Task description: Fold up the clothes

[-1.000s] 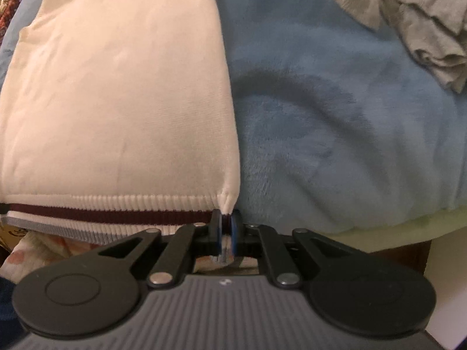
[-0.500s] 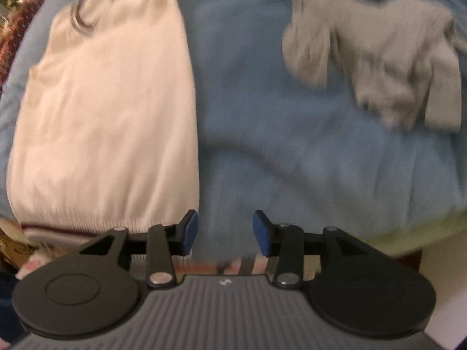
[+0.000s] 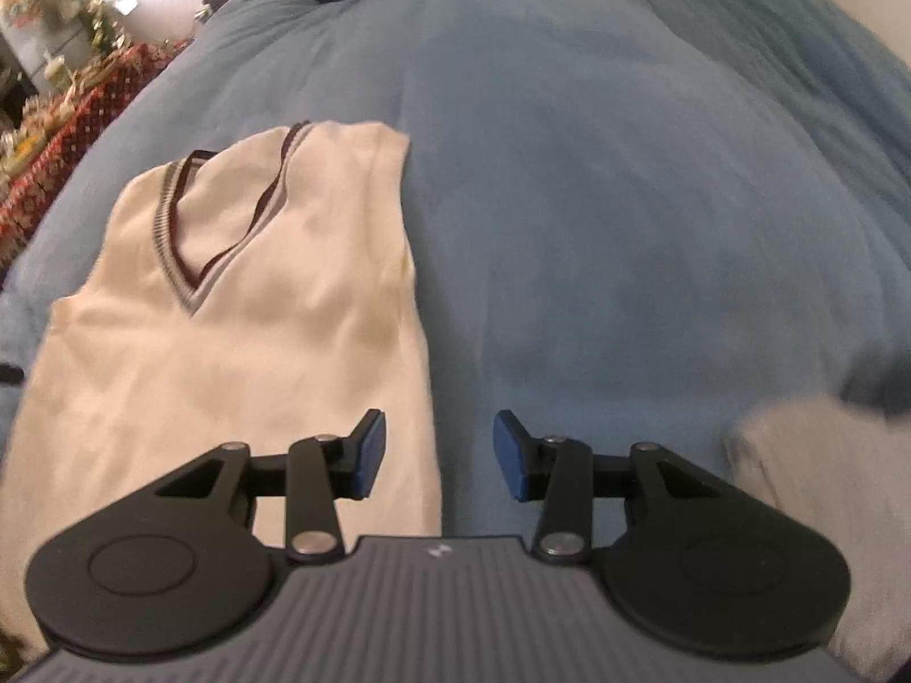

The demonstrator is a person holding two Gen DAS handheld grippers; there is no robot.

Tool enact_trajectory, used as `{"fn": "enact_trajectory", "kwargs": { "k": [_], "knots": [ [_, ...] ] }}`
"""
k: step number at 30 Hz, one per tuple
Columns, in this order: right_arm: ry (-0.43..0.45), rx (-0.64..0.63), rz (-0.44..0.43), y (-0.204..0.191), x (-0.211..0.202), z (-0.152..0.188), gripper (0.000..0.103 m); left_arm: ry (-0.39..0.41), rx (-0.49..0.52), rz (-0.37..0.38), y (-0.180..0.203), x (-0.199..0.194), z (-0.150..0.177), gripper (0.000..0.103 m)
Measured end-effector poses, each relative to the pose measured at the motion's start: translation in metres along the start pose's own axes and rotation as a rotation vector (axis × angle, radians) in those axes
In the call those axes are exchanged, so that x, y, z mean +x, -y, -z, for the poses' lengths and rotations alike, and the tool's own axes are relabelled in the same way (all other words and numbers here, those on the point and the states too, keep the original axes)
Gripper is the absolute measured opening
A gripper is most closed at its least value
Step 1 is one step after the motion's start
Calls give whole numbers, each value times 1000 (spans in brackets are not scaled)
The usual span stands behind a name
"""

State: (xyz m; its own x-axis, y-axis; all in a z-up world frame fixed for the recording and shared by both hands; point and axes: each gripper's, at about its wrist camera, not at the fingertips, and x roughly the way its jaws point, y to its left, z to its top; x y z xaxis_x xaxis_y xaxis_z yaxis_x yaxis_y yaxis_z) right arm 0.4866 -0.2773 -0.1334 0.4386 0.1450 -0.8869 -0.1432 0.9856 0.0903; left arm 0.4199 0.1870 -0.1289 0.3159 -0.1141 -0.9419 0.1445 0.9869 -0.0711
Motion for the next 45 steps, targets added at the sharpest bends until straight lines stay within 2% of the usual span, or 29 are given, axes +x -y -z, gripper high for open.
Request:
{"fn": "enact_trajectory", "kwargs": {
  "k": [6, 7, 8, 9, 13, 17, 19, 20, 22, 23, 28, 32, 38, 42, 45],
  "knots": [
    [7, 14, -17, -2, 47, -22, 45, 5, 1, -2, -3, 37, -30, 36],
    [12, 19, -21, -2, 50, -23, 37, 4, -10, 11, -5, 40, -32, 30],
    [18, 22, -21, -4, 54, -24, 26, 3, -17, 29, -6, 42, -34, 9],
    [21, 20, -15, -3, 55, -25, 8, 4, -18, 48, -7, 45, -35, 8],
    [6, -3, -4, 3, 53, -26, 7, 7, 43, 16, -2, 46, -32, 8],
    [-30, 41, -28, 18, 60, -25, 8, -21, 30, 18, -9, 51, -28, 10],
    [-26, 85, -62, 26, 61, -27, 20, -29, 24, 35, -12, 50, -31, 12],
    [-23, 101, -76, 29, 60, -28, 23, -31, 23, 45, -14, 49, -33, 21],
    [-16, 103, -90, 32, 56, -33, 36, -19, 10, 69, -19, 41, -39, 36],
    [-13, 99, -93, 34, 53, -35, 38, -6, 0, 82, -23, 36, -42, 39],
    [40, 81, -106, 41, 37, -61, 44, 67, -51, 124, -38, 18, -77, 40],
    [85, 48, -117, 37, 44, -98, 45, 104, -25, 134, -29, 33, -117, 40],
    [107, -132, -132, -1, 99, -158, 45, 116, -13, 201, -7, 71, -162, 39],
    [77, -183, -157, -18, 131, -186, 45, 99, 22, 233, 5, 87, -171, 40],
    [39, -228, -172, -31, 148, -193, 45, 62, 71, 234, 12, 98, -171, 40]
  ]
}}
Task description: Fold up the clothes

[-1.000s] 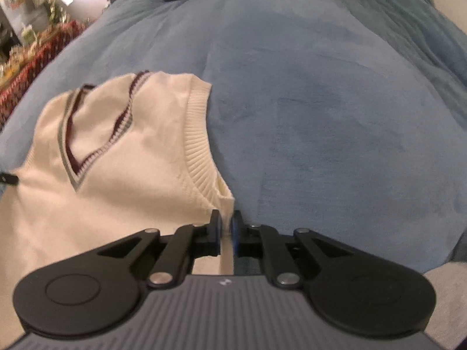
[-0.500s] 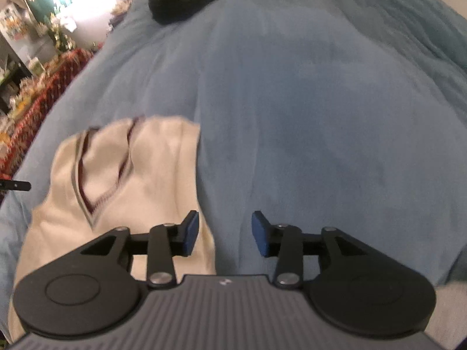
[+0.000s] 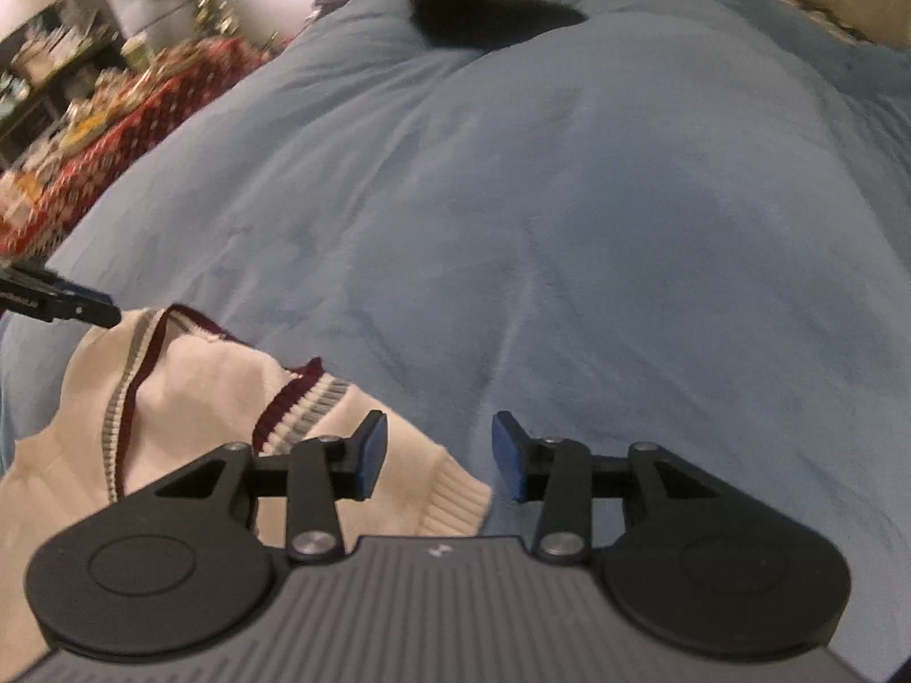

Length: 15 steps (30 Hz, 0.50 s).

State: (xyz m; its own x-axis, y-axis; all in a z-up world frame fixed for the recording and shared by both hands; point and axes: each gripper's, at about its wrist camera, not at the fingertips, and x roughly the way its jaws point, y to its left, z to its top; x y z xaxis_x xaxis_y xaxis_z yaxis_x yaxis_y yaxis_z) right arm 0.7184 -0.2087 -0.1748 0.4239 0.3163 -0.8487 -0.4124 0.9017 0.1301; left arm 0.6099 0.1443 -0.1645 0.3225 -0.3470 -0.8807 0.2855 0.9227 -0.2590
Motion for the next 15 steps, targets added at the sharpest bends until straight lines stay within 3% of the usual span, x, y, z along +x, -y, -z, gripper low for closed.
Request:
{"fn": "enact_trajectory", "kwargs": {
  "k": [7, 8, 10, 12, 15],
  "knots": [
    [-60, -52, 6, -7, 29, 3, 44, -51, 58, 3, 5, 21, 8, 39],
    [-61, -59, 12, -8, 31, 4, 43, -46, 48, 7, 5, 22, 7, 28],
    [-52, -89, 14, -16, 28, 3, 13, -31, 32, 23, 8, 19, 6, 12],
    [-29, -134, 31, -28, 20, 2, 5, 29, 71, -9, 21, 6, 5, 11],
    [75, -156, 105, -34, -7, -4, 4, 148, 95, -27, 35, -25, 1, 10]
  ]
}}
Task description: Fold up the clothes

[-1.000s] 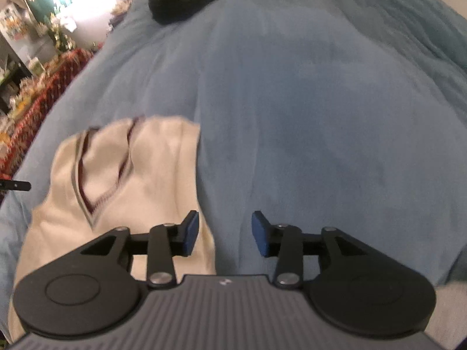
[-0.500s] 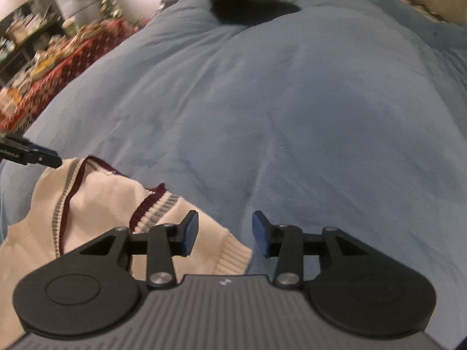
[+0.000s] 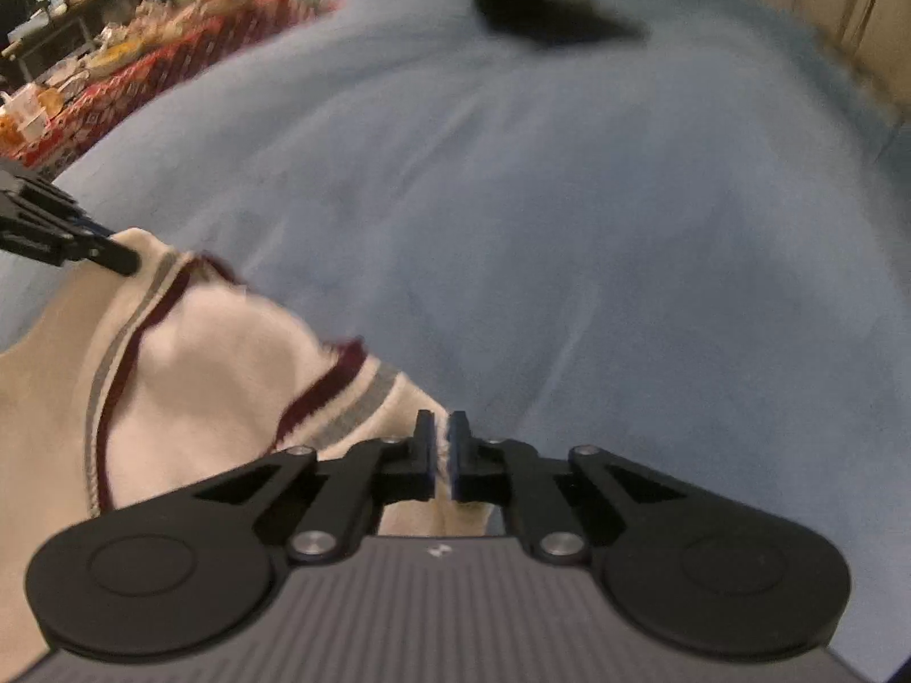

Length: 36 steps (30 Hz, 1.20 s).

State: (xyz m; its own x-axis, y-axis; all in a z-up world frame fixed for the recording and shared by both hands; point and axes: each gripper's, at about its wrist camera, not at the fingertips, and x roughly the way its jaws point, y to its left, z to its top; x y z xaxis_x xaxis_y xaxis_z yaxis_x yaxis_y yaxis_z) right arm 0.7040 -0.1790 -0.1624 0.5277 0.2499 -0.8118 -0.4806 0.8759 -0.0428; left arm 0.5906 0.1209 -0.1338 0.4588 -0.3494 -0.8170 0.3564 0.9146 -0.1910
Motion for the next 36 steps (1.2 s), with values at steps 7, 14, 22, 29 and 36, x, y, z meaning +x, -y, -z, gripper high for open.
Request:
{"fn": "enact_trajectory", "kwargs": {
  "k": [7, 14, 22, 29, 36],
  "knots": [
    [22, 10, 107, 17, 4, -2, 4, 7, -28, -72, -6, 8, 5, 19],
    [-11, 128, 96, 36, 15, 14, 10, -8, -168, -63, -40, 10, 9, 51],
    [53, 80, -53, 0, -14, -7, 16, -18, -245, 3, -65, 3, 12, 23],
    [29, 23, -188, -65, 10, -28, 16, -51, -246, 37, -65, 17, 23, 15],
    [-11, 65, -257, -114, 65, -46, 23, -40, -364, 67, -75, 20, 30, 25]
  ]
}}
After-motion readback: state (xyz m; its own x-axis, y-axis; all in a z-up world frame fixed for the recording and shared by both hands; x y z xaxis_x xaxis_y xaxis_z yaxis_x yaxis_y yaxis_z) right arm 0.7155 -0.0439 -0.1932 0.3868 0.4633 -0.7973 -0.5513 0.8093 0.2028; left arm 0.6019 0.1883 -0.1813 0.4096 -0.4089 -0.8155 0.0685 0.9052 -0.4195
